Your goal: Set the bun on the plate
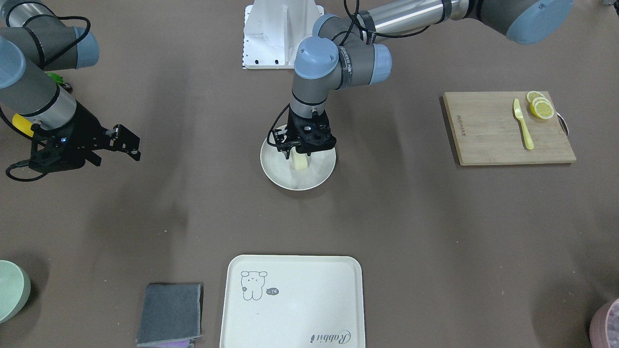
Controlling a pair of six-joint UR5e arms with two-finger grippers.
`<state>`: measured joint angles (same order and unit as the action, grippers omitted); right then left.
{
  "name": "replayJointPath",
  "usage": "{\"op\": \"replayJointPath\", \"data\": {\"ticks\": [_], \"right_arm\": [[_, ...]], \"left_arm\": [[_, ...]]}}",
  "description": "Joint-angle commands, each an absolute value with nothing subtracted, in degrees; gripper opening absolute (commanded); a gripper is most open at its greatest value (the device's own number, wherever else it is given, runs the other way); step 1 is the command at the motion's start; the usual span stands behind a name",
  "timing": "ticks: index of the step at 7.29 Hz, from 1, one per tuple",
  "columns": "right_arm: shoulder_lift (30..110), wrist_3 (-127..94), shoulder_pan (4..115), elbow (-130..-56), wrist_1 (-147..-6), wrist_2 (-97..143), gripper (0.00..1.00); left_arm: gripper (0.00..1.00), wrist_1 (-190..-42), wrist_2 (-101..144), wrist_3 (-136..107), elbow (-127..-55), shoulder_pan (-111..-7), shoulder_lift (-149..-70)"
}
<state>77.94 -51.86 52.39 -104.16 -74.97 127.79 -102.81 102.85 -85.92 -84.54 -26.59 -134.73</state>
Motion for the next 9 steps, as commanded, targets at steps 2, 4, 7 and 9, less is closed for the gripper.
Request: {"op": "replayJointPath", "data": {"ticks": [2,4,7,9], "right_arm": [[77.96,-51.86,53.95,-105.37,-75.23,129.97,0.99],[79.53,-48.90,55.54,-105.29,-75.32,130.87,0.99],[82.70,-24.24,65.26,-104.50,-85.47,130.96,0.99],[83.23,-13.76,71.43,-103.98,-90.60,132.53,0.99]], "left_arm": [[0.82,-99.35,105.53,-83.52,-92.67,-30.73,-131.86],[0.97,-87.78,110.90,-67.15,-105.59,-37.84,-122.38],[0.97,-74.63,119.13,-29.76,-103.83,-58.71,-117.98],[0.97,-76.19,127.16,-4.61,-97.94,-72.71,-108.69]]}}
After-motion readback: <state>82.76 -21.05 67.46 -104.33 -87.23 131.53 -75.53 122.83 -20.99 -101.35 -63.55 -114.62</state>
